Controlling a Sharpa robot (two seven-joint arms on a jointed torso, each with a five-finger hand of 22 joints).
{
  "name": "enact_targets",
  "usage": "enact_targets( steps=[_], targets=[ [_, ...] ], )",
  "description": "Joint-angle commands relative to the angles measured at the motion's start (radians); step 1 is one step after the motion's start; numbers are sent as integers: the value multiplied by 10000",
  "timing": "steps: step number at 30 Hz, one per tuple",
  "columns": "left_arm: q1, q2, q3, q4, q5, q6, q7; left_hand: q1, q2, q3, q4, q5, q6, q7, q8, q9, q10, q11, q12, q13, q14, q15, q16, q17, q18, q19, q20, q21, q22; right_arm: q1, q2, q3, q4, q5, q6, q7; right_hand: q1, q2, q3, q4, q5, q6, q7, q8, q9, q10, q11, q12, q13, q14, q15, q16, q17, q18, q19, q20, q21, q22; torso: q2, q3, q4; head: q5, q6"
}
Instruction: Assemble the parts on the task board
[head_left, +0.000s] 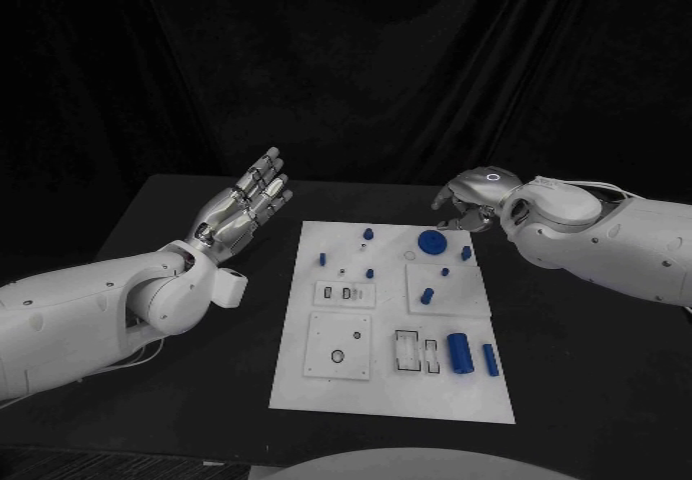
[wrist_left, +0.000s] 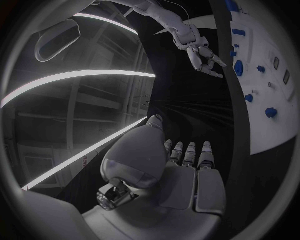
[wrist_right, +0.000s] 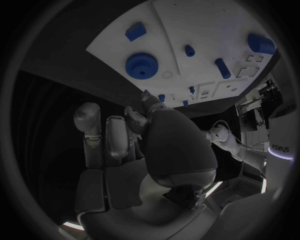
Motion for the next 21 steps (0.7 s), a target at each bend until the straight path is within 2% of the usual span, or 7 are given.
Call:
enact_targets(
  steps=[1, 6, 12, 15, 21],
  targets=[
    [-10, 16, 9, 6, -11, 78, 254, 99, -36, 52, 10, 37, -14, 71, -2, 13, 6, 67, -35, -11, -5, 44, -36, -17, 118, 7, 82, -58, -17, -95, 43, 2, -148, -26, 289, -468, -531, 199, -338, 146, 244, -28, -10, -37, 346, 1439, -46, 3757, 4288, 1091, 10, 2039, 2935, -570, 1132, 19, 2168, 2042, -4, -7, 2, -31, 3],
    [-13, 31, 9, 0, -11, 105, 237, 99, -36, 52, 10, 37, -14, 71, -2, 13, 6, 67, -35, -11, -5, 44, -36, -17, 118, 7, 82, -58, -17, -231, 126, 1, -322, -26, 541, -437, -724, 234, -438, 233, -25, -380, 42, -88, 342, 1439, -11, 3757, 4288, 1091, 27, 2039, 2935, -620, 1277, 34, 2403, 2267, 14, 13, 48, -22, -26],
    [-16, 2, 8, 2, -11, 123, 214, 102, -34, 55, 7, 41, 4, 119, 2, 16, 6, 100, -35, -11, -5, 51, -36, -17, 116, 7, 89, -58, -17, -341, 203, 1, -434, -26, 644, -318, -803, 254, -491, 272, -237, -604, 89, -84, 281, 1439, 17, 3757, 4288, 1091, 32, 2039, 2935, -611, 1258, 42, 2383, 2284, 10, 3, 20, 58, -73],
    [-18, 3, 8, -5, -11, 130, 212, 100, -33, 55, 10, 38, 8, 135, 2, 17, 6, 118, -35, -11, -5, 56, -36, -17, 115, 7, 91, -58, -17, -379, 253, 1, -493, -26, 662, -258, -797, 262, -491, 268, -267, -610, 93, -76, 275, 1439, 21, 3757, 4288, 1091, 35, 2039, 2935, -622, 1292, 45, 2425, 2314, 14, -2, 24, 43, -116],
    [-21, 31, 8, -25, -11, 159, 207, 98, -31, 55, 13, 34, 9, 146, 3, 17, 6, 135, -35, -11, -5, 59, -36, -17, 115, 7, 93, -58, -17, -457, 364, 1, -592, -26, 729, -188, -751, 280, -474, 237, -282, -588, 79, -55, 271, 1439, 17, 3757, 4288, 1091, 37, 2039, 2935, -619, 1285, 48, 2415, 2314, 5, -11, 10, 55, -116]
  ],
)
